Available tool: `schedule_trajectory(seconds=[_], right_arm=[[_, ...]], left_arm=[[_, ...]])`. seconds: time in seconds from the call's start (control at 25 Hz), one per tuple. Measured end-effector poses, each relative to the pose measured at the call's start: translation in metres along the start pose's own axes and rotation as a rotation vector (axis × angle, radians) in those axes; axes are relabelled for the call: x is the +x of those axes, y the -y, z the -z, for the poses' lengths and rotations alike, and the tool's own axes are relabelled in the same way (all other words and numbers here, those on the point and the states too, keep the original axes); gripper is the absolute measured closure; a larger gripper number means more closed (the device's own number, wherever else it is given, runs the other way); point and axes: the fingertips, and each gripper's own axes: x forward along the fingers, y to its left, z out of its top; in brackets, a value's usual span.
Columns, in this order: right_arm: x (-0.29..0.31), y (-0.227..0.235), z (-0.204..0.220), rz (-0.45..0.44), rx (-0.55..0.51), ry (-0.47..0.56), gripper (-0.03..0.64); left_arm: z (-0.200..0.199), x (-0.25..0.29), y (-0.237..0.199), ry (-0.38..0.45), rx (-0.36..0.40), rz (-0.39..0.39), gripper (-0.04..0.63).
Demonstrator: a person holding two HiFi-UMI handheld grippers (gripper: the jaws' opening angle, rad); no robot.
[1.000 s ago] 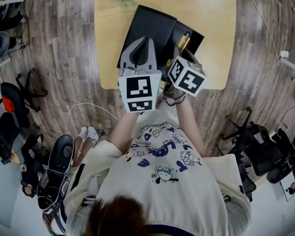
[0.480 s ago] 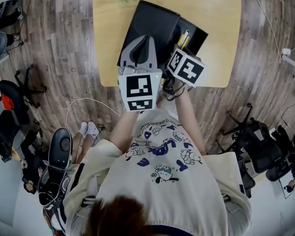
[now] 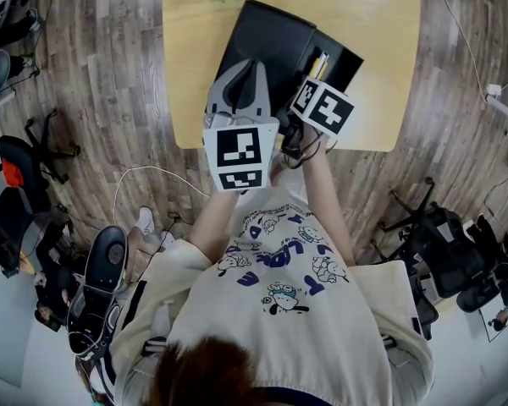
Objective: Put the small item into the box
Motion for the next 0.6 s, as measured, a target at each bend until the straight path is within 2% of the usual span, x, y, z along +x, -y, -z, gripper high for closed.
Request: schedule_trajectory(seconds=[0.32,0.6], right_arm=[[0.002,0.0,0.002,0.007,0.004,0.002,0.485],[-0.016,-0.01,-0.015,-0.041,-0.01,0.092,0.477]], left_arm=[[0.004,-0.001,-0.001,-0.014,-0.001,-0.001,0.575],[-0.005,-0.006,-0.002,0.012,0.002,0.001,0.575]])
